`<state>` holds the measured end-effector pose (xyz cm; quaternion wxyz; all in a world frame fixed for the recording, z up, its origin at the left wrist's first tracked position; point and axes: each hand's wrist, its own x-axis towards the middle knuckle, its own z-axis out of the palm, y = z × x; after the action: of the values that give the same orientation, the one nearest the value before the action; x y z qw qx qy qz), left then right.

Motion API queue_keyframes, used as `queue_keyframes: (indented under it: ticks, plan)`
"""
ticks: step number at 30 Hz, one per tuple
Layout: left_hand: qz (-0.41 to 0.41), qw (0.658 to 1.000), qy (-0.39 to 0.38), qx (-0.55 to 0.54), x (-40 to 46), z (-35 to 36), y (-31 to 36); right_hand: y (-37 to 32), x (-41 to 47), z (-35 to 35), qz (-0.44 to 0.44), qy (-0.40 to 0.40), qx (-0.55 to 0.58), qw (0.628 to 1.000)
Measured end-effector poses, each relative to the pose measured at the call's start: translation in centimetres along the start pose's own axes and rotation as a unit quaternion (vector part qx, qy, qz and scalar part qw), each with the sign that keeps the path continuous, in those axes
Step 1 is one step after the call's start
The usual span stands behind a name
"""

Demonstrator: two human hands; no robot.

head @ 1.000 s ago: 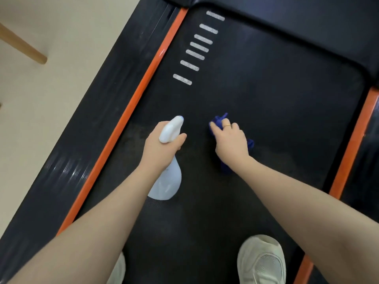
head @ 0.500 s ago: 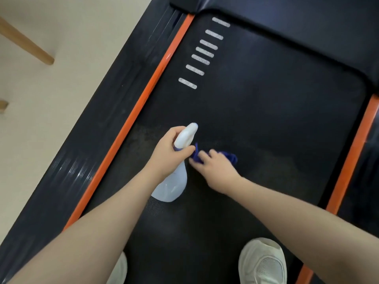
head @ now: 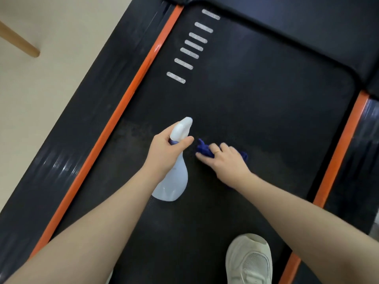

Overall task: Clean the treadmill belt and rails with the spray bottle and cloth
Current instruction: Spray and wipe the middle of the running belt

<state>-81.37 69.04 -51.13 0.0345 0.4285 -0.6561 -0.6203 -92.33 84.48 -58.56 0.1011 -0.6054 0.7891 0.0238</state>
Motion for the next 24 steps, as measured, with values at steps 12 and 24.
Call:
queue_keyframes:
  ticks: [12, 24]
  plan:
    - [0.021, 0.999, -0.022, 0.042, -0.4, 2.8, 0.4, 3.0, -1.8, 0.5, -0.004, 0.038, 0.012, 0.999]
    - [0.034, 0.990, -0.097, 0.096, -0.8, 5.4, 1.0, 5.1, -6.2, 1.5, -0.004, 0.047, 0.030, 0.998]
